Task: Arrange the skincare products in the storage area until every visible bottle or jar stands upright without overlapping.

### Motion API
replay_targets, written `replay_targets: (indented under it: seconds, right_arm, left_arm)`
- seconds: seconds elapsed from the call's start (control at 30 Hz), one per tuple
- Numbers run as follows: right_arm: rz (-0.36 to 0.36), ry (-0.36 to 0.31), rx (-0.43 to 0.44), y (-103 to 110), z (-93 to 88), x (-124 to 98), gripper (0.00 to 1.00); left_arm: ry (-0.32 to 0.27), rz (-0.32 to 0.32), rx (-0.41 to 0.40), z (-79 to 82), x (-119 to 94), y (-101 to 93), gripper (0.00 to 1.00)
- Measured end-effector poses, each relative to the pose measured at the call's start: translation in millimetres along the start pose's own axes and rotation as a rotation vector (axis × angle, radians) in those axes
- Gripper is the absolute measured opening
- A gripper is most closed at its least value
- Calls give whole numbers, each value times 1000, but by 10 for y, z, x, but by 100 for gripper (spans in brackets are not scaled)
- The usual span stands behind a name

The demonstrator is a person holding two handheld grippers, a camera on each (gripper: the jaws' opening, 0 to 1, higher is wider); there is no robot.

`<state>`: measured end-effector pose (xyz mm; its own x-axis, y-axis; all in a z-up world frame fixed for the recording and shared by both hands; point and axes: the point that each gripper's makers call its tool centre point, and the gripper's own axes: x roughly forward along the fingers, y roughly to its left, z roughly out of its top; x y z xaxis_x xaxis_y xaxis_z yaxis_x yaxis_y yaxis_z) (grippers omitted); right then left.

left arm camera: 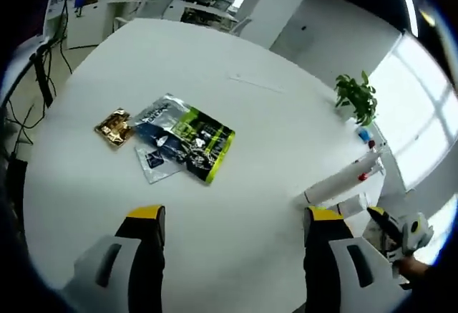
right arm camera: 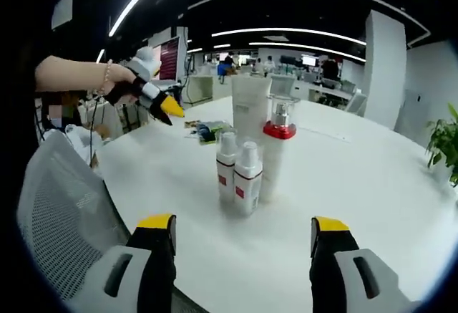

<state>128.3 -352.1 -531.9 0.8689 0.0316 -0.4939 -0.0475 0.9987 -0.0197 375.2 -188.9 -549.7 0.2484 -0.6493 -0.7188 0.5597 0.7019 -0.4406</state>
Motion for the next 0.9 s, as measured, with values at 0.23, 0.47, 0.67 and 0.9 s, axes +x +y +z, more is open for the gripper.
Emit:
replay_targets:
  seconds: [0.23,0.47,0.67,0.9]
  right_arm:
    - [10,13,-53,35,-44,29,80]
    - [8,26,-35,13,-80,31,77]
    - [9,36,-23,3,-109,40,77]
    - [8,52,-18,6,-134,45,76]
  left_arm:
    - [-16,32,-65,206,323,51,69]
    - [-11,92,-40,333,558,23,66]
    - [-36,174,33,559,671,143,67]
    - [-32,265,-34,707,819,375,68]
